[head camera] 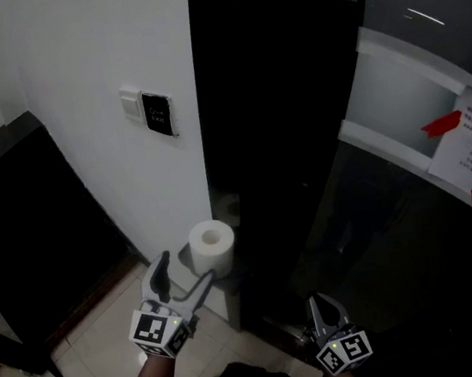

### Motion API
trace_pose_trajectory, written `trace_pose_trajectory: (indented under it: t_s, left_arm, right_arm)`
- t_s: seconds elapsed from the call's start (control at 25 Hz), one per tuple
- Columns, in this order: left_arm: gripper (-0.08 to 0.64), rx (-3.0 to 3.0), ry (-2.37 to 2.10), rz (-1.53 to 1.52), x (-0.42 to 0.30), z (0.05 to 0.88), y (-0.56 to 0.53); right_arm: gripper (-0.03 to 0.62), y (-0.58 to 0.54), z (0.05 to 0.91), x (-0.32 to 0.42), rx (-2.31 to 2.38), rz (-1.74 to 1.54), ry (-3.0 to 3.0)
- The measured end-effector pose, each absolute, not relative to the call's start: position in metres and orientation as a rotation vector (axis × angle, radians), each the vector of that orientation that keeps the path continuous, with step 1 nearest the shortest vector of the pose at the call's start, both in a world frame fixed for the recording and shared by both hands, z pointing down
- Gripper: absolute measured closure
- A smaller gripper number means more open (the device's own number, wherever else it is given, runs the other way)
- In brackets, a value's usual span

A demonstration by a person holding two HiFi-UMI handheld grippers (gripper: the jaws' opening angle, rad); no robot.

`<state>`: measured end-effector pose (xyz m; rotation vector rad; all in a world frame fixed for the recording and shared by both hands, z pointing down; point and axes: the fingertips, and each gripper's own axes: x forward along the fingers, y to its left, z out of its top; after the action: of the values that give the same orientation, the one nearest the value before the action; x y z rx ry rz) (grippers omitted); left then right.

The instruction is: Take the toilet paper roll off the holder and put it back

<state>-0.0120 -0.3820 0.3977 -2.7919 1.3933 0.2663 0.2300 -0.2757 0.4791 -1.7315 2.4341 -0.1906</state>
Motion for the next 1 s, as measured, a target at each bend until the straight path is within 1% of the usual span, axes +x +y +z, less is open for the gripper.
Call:
trace_pose_trajectory:
  t_s: [0.12, 0.2, 0.24, 0.32, 0.56, 0.6, 1.0]
  left_arm:
    - [0.146, -2.766, 1.439, 0.258, -0.024, 0.405, -0.369]
    - [0.197, -2.768, 1.472, 0.239, -0.028, 0.411, -0.358]
    - [0.238, -2.762, 1.489, 0.235, -0.030, 0.416, -0.352]
    - [0.346, -2.769, 1.520, 0.228, -0.031, 0.424, -0.341]
    - [0.549, -2.794, 1.568, 0.228, -0.033, 0.441, -0.314]
    - [0.558, -2.810, 1.572, 0.228, -0.033, 0.441, -0.311]
    - [0.558, -2.818, 1.594, 0.175, -0.024, 0.452, -0.278]
  right_arm:
    - [0.580, -0.272, 0.478, 0.226, -1.704, -0.205, 2.439]
    - [0.580, -0.268, 0.479, 0.224, -1.688, -0.219, 2.446]
    - [0.580, -0.266, 0.480, 0.223, -1.680, -0.226, 2.452]
    - [0.579, -0.263, 0.482, 0.221, -1.661, -0.234, 2.463]
    - [0.579, -0.255, 0.483, 0.213, -1.609, -0.247, 2.491]
    - [0.579, -0.254, 0.484, 0.212, -1.604, -0.250, 2.493]
    - [0.580, -0.228, 0.493, 0.218, -1.586, -0.314, 2.497]
